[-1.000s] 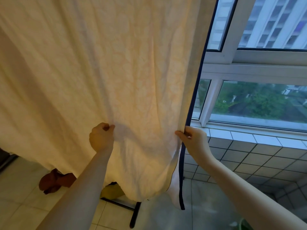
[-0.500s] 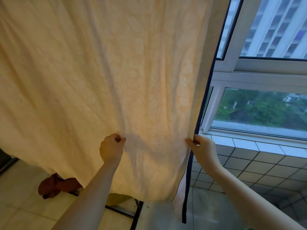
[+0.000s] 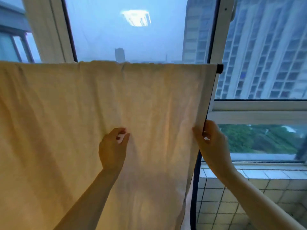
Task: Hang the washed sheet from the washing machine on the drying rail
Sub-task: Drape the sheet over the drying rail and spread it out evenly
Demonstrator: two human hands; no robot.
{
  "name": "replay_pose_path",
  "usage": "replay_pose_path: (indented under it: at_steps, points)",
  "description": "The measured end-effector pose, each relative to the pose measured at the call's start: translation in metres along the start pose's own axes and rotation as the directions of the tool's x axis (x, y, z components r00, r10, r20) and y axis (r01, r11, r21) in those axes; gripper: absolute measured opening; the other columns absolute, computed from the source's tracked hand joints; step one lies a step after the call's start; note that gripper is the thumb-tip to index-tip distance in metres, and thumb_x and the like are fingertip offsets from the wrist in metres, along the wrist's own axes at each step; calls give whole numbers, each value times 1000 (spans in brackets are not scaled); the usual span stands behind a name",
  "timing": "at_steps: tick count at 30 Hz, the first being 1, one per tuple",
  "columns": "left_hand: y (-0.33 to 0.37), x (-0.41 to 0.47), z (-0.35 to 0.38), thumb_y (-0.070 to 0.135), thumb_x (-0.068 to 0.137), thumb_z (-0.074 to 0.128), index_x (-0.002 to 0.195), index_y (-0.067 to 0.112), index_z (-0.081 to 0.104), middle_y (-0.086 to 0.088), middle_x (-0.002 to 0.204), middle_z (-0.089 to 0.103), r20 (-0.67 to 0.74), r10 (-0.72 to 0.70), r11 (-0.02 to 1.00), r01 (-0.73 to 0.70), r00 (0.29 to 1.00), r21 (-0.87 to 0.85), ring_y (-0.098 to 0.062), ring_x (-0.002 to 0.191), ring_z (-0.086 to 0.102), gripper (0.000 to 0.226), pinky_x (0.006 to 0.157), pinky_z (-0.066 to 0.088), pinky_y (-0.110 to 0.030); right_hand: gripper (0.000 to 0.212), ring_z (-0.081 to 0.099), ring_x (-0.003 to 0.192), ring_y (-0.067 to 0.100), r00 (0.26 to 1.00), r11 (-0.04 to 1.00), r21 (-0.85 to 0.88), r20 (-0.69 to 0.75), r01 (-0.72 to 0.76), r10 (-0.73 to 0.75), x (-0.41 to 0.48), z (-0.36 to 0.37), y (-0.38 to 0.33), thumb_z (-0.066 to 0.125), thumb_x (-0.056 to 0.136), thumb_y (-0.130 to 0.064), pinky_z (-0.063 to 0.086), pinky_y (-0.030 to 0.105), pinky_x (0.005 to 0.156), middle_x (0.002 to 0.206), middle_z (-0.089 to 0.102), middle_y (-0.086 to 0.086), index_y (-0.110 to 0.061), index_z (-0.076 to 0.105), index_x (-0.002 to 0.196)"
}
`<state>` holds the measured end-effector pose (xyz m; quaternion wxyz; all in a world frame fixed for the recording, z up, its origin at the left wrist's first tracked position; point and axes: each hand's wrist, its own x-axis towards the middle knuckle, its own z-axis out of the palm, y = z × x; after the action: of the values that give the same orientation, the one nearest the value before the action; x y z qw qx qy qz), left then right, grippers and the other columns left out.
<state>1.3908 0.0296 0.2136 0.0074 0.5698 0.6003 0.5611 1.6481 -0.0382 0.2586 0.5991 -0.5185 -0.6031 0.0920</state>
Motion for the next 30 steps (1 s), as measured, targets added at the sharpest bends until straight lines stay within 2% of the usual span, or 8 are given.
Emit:
replay_pose_path:
  at_steps: [4, 6, 8, 11, 13, 20, 25, 30]
  points:
    - [40, 39, -26, 30, 88, 63, 108, 21, 68, 3, 99, 70, -15, 306, 951, -307, 952, -33, -13, 85, 61, 22, 80, 52, -31, 14, 60, 68, 10, 993, 995, -97, -121, 6, -17, 25, -3, -44, 57, 90, -12, 47, 15, 51, 79, 60, -4, -24, 49, 94]
    - [60, 55, -40, 27, 88, 62, 108, 18, 68, 2, 101, 70, -17, 482, 875, -482, 876, -36, -17, 89, 60, 23, 80, 50, -35, 15, 57, 71, 5, 975, 970, -243, -206, 25, -77, 37, -6, -61, 57, 90, -16, 41, 12, 54, 86, 58, -7, -26, 49, 98]
    - [77, 73, -53, 23, 87, 65, 107, 18, 68, 1, 100, 70, -48, 628, 778, -628, 777, 12, -20, 92, 59, 21, 77, 47, -35, 18, 57, 76, 10, 957, 925, -379, -254, 36, -142, 46, -10, -76, 56, 91, -24, 42, 24, 63, 99, 53, -7, -23, 50, 108]
    - [96, 106, -64, 17, 86, 67, 104, 16, 70, -2, 101, 69, -84, 771, 637, -764, 631, 104, -26, 97, 59, 17, 78, 47, -39, 23, 52, 87, 13, 946, 850, -515, -204, 114, -250, 60, -15, -98, 56, 90, -21, 38, 25, 76, 107, 48, -2, -17, 56, 112]
    - [104, 127, -68, 17, 86, 64, 101, 17, 71, -2, 101, 68, -78, 813, 583, -804, 577, 117, -27, 96, 57, 16, 77, 47, -40, 26, 45, 97, 11, 944, 778, -601, -115, 182, -309, 70, -14, -112, 57, 88, -20, 35, 22, 84, 111, 49, 0, -17, 59, 114]
    - [115, 166, -68, 25, 90, 62, 100, 21, 71, 6, 100, 66, 135, 765, 634, -773, 630, 19, -18, 94, 59, 14, 79, 48, -33, 29, 47, 111, 16, 894, 582, -709, 161, 399, -417, 118, -6, -130, 55, 93, -27, 42, 29, 95, 116, 59, 0, -18, 60, 120]
    - [122, 172, -68, 21, 89, 63, 83, 25, 68, 19, 82, 56, 133, 692, 722, -686, 710, -94, -4, 78, 53, 9, 66, 43, -23, 14, 57, 80, 5, 890, 655, -611, 217, 444, -401, 133, -7, -129, 63, 88, -26, 54, 27, 78, 92, 61, -8, -19, 68, 99]
    - [137, 175, -59, 20, 91, 58, 79, 31, 59, 21, 79, 54, 132, 647, 760, -622, 751, -189, 0, 72, 54, 16, 64, 41, -20, 10, 57, 76, 3, 893, 685, -584, 187, 435, -408, 142, -6, -130, 60, 91, -21, 51, 21, 75, 86, 56, -14, -18, 69, 95]
